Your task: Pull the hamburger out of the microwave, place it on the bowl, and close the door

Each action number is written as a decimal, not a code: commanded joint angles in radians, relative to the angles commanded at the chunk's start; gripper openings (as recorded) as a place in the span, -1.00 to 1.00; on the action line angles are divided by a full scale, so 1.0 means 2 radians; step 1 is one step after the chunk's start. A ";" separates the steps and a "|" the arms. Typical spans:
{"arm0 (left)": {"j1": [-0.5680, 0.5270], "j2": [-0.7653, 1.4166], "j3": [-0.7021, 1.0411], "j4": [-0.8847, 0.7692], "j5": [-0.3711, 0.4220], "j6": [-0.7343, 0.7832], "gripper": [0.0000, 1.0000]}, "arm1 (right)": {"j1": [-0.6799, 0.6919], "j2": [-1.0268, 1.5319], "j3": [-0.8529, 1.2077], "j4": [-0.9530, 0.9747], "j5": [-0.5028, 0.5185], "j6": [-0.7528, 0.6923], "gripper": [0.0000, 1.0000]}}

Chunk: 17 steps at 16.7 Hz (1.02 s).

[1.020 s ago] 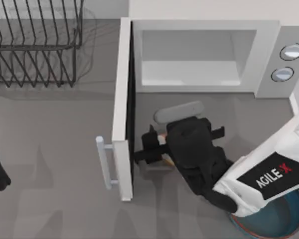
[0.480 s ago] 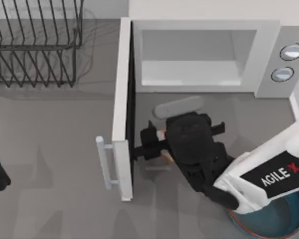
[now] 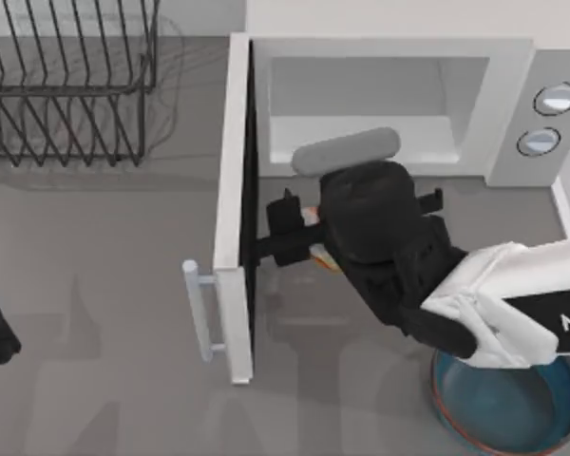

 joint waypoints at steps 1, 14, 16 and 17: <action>0.000 0.000 0.000 0.000 0.000 0.000 1.00 | 0.000 -0.011 0.003 -0.014 0.000 0.000 -1.00; 0.000 0.000 0.000 0.000 0.000 0.000 1.00 | -0.018 -0.027 -0.003 -0.076 -0.080 -0.061 -1.00; 0.000 0.000 0.000 0.000 0.000 0.000 1.00 | -0.034 -0.027 -0.008 -0.107 -0.147 -0.122 -1.00; 0.000 0.000 0.000 0.000 0.000 0.000 1.00 | -0.045 -0.028 -0.011 -0.126 -0.187 -0.160 -1.00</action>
